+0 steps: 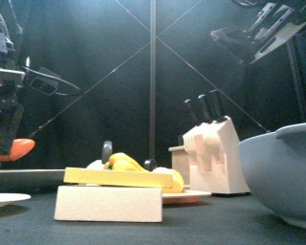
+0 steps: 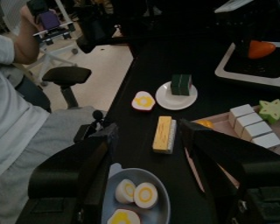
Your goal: Place carrot in pan
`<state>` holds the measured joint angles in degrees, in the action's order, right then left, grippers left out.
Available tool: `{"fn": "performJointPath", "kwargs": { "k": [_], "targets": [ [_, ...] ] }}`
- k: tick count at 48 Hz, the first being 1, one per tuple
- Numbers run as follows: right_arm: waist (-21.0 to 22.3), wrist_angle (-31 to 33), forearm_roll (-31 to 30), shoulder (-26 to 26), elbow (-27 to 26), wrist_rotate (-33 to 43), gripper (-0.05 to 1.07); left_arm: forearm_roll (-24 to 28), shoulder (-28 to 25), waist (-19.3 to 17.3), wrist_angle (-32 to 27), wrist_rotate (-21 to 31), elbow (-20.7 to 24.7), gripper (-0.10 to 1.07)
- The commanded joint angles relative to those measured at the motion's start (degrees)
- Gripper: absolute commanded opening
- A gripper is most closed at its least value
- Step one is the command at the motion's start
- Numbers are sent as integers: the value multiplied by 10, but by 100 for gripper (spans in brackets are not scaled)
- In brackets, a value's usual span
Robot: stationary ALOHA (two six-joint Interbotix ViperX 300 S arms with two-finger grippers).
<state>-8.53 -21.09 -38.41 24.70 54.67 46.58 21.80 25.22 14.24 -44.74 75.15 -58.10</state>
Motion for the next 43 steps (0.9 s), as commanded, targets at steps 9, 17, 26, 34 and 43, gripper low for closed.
{"fn": "performJointPath", "kwargs": {
  "k": [9, 17, 26, 34, 43],
  "targets": [
    [2, -4, 1, 4, -10, -2, 92, 22, 6, -4, 6, -4, 13, 64],
    [6, -4, 1, 3, -10, -2, 92, 67, 34, -21, -1, -5, 25, 64],
    [10, -4, 1, 0, -11, -2, 92, 110, 75, -69, -3, -6, 16, 63],
    [13, -4, 1, -4, -11, -2, 92, 143, 101, -136, 2, -6, 5, 63],
    [14, -4, 1, -4, -11, -2, 92, 178, 107, -255, 20, -7, -28, 63]
  ]
}}
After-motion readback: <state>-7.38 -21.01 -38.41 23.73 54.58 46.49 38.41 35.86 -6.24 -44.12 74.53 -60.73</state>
